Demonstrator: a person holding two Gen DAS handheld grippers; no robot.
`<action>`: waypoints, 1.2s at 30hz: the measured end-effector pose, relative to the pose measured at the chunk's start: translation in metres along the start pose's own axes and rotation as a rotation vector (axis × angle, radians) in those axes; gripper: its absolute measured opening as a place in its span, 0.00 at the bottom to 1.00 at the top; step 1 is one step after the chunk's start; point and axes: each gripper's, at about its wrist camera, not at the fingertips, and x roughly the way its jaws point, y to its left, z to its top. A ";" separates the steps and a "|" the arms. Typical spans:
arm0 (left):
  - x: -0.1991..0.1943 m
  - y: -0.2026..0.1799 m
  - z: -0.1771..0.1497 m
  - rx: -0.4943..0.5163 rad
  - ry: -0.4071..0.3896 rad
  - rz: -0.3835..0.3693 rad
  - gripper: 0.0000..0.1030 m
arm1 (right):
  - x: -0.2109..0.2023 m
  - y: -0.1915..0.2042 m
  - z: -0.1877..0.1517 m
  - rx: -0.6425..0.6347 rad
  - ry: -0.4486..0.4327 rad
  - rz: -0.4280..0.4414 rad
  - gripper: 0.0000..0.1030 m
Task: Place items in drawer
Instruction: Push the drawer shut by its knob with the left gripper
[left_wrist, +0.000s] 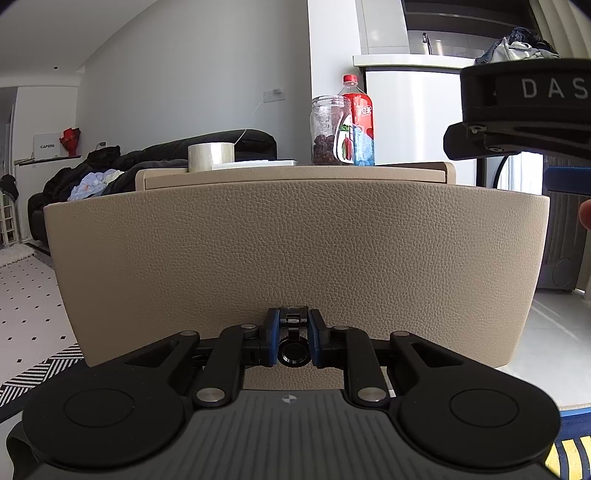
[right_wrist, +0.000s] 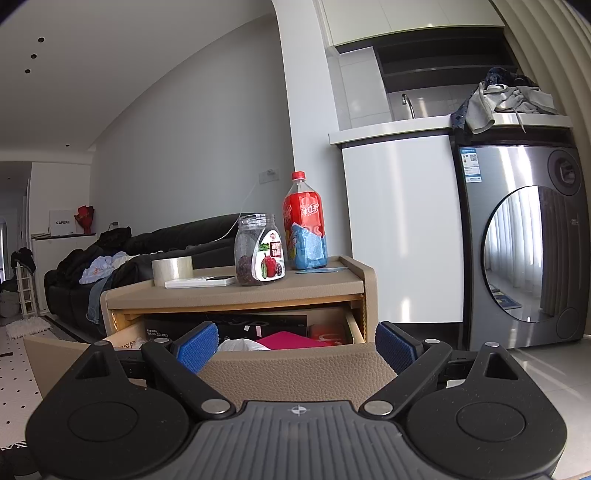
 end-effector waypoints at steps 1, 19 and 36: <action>0.000 0.000 0.000 0.000 -0.001 0.001 0.18 | 0.000 0.000 0.000 -0.001 0.000 0.000 0.92; 0.004 0.001 0.002 -0.008 0.002 -0.004 0.18 | 0.002 -0.006 0.001 0.010 0.001 -0.008 0.92; 0.015 -0.001 0.005 -0.013 0.001 -0.003 0.18 | 0.006 -0.014 0.000 0.028 0.008 -0.023 0.92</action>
